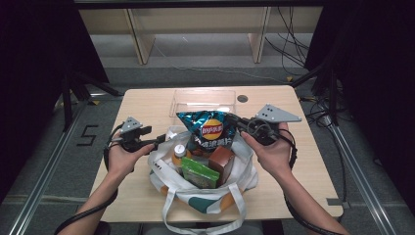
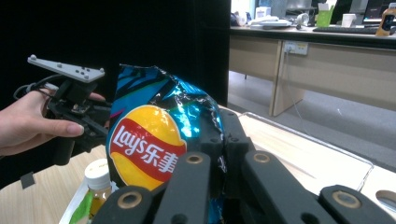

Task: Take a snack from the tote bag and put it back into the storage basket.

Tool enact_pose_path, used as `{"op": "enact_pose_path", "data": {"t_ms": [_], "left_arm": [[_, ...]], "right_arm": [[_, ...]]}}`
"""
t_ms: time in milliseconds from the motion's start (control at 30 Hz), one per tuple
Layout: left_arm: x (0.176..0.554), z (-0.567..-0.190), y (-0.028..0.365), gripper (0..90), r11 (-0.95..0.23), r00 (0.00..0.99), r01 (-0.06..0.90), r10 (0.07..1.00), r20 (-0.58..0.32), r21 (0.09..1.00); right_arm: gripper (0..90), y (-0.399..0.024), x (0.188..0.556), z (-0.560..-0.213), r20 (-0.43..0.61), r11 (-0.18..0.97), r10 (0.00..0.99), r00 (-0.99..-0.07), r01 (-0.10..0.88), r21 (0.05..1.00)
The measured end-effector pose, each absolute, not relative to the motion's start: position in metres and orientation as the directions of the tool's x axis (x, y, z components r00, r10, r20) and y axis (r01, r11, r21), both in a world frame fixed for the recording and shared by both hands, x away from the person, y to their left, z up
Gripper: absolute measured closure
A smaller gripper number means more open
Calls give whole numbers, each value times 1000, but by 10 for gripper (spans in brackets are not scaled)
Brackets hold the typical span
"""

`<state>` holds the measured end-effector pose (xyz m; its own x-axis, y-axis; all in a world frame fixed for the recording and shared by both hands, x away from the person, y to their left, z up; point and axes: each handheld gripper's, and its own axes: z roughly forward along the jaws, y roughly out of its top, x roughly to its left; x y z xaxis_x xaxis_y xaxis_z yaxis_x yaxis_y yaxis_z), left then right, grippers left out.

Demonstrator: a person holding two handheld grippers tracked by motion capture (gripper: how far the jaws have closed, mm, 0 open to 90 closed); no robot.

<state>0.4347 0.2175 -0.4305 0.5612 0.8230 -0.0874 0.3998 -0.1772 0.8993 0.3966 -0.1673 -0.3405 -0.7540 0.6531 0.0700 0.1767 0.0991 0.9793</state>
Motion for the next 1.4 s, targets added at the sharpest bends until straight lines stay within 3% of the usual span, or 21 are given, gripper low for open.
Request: {"op": "enact_pose_path", "data": {"t_ms": [400,1400], "left_arm": [[436,-432,217,299,-178,564,399,821,-88,899],[437,-433,217,298,-159,563,413,818,-115,897]], "right_arm": [[900,-170,399,-325,51,69,660,-749,129,989],[900,-169,408,-310,84,21,662,-744,130,991]]}}
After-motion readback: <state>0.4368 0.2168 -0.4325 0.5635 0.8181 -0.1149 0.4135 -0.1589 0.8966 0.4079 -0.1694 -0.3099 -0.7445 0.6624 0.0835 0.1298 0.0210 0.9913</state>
